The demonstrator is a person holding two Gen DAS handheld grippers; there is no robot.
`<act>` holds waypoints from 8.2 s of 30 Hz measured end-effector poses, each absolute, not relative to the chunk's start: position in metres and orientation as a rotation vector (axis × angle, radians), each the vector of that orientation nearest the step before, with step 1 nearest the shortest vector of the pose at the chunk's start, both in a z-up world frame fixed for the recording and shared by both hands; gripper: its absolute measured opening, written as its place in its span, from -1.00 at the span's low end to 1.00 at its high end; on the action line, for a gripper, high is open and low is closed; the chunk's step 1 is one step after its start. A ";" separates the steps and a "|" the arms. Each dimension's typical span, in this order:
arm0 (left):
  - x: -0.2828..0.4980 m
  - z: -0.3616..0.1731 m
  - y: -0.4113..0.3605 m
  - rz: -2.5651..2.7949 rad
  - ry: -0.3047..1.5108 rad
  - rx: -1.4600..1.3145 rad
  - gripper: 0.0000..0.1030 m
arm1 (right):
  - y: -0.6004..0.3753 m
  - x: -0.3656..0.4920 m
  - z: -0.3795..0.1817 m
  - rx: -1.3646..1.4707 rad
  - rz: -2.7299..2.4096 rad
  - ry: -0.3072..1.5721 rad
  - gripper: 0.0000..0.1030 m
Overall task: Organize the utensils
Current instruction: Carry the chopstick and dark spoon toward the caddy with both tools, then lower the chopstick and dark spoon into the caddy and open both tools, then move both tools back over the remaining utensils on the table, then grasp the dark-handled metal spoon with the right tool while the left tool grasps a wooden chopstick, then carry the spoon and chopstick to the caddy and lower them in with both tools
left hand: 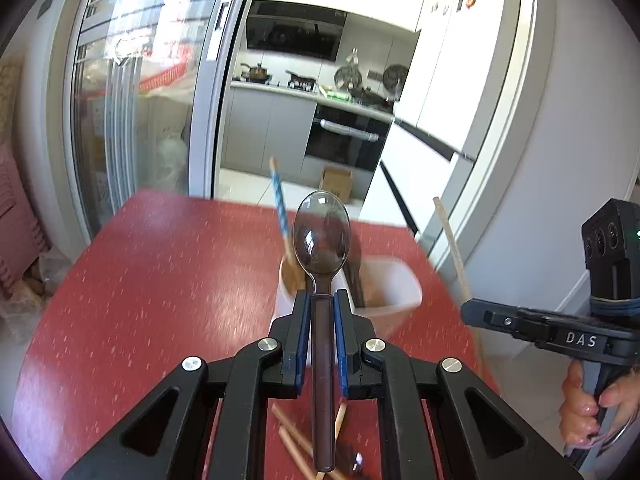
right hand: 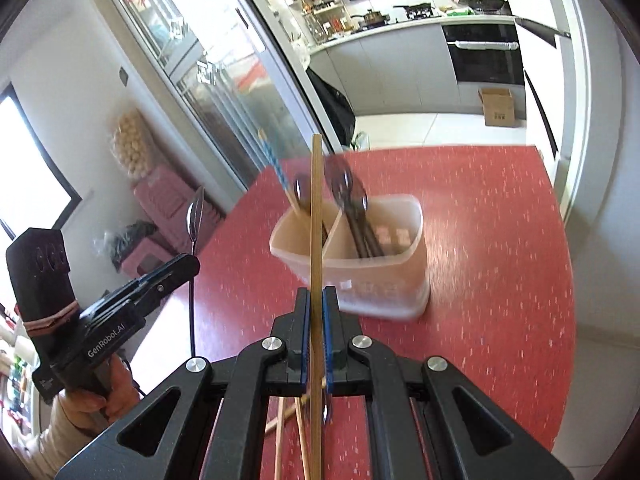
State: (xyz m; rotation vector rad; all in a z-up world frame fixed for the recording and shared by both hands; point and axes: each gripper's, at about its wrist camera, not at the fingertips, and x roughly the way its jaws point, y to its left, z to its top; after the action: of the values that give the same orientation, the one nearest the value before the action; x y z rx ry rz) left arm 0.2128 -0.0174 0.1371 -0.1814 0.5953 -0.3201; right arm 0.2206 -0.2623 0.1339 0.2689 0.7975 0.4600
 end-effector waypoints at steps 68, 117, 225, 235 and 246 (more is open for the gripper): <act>0.284 0.088 -0.040 -0.111 0.474 -0.051 -0.20 | -0.213 0.320 0.080 -0.063 0.358 0.494 -0.83; 0.144 0.013 -0.005 -0.106 0.873 -0.024 -0.18 | -0.238 0.166 0.006 0.258 0.349 0.938 0.30; 0.149 -0.014 -0.015 -0.262 1.029 -0.139 -0.31 | -0.243 0.158 -0.022 0.192 0.363 1.095 -0.76; 0.143 0.027 -0.016 -0.297 0.888 -0.133 -0.31 | -0.240 0.156 -0.002 0.191 0.373 1.044 -0.76; 0.139 0.058 -0.019 -0.328 0.797 -0.155 -0.32 | -0.237 0.158 0.021 0.176 0.384 0.993 -0.76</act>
State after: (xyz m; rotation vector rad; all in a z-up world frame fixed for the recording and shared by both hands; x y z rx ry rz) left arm 0.1392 -0.0193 0.0584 -0.1546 0.7974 -0.3277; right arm 0.1579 -0.2366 0.0213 0.1764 0.9935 0.3842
